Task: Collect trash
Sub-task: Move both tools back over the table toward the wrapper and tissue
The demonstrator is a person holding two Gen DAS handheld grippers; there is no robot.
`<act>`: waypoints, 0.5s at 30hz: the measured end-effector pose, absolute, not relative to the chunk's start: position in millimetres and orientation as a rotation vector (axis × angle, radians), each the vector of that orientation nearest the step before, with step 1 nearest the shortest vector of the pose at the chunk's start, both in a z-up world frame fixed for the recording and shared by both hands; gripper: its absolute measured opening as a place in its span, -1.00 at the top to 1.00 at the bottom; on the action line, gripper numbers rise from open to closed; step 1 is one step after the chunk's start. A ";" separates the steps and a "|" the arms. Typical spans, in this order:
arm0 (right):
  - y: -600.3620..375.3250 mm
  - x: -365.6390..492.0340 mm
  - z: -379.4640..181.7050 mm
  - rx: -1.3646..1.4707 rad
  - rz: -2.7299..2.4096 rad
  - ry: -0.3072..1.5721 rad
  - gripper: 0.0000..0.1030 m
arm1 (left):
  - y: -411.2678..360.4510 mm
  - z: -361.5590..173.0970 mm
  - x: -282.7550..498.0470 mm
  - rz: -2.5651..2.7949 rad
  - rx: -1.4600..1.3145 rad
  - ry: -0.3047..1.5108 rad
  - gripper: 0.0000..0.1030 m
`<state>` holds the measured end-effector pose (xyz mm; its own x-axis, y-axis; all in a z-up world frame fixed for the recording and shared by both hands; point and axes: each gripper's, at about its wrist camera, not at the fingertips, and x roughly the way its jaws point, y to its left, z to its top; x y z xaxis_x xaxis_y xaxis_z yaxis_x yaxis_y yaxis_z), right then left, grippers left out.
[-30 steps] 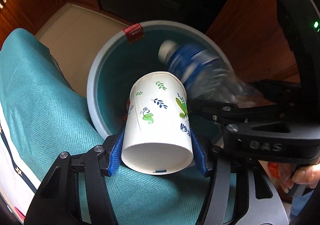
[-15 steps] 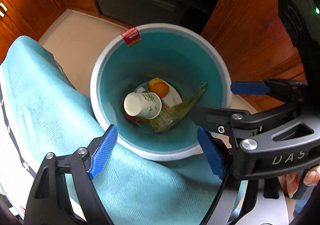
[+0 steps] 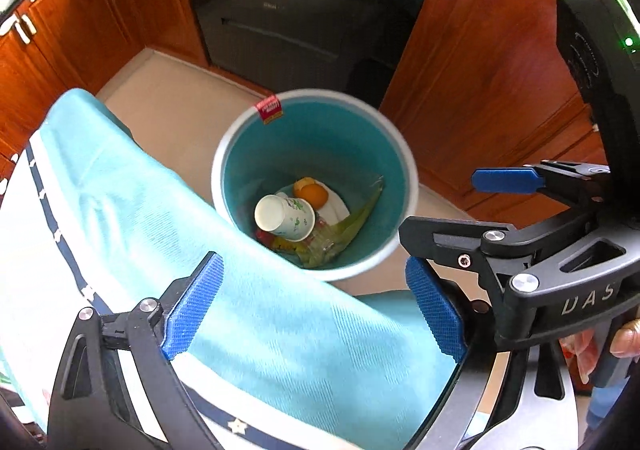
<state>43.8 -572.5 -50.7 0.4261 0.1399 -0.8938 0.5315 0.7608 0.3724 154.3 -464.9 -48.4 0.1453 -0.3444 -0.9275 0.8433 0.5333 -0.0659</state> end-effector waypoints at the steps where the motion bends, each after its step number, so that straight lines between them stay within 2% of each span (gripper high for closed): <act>1: -568.0 42.3 -44.2 0.687 -0.268 1.117 -0.89 | -460.6 -44.5 153.4 -0.922 0.536 1.110 -0.82; 9: -519.6 36.8 7.4 0.603 -0.208 1.059 -0.89 | -394.0 1.8 146.7 -0.894 0.453 1.024 -0.89; 15: -471.4 48.8 24.5 0.550 -0.117 1.069 -0.89 | -319.6 20.5 151.3 -0.815 0.418 0.979 -0.92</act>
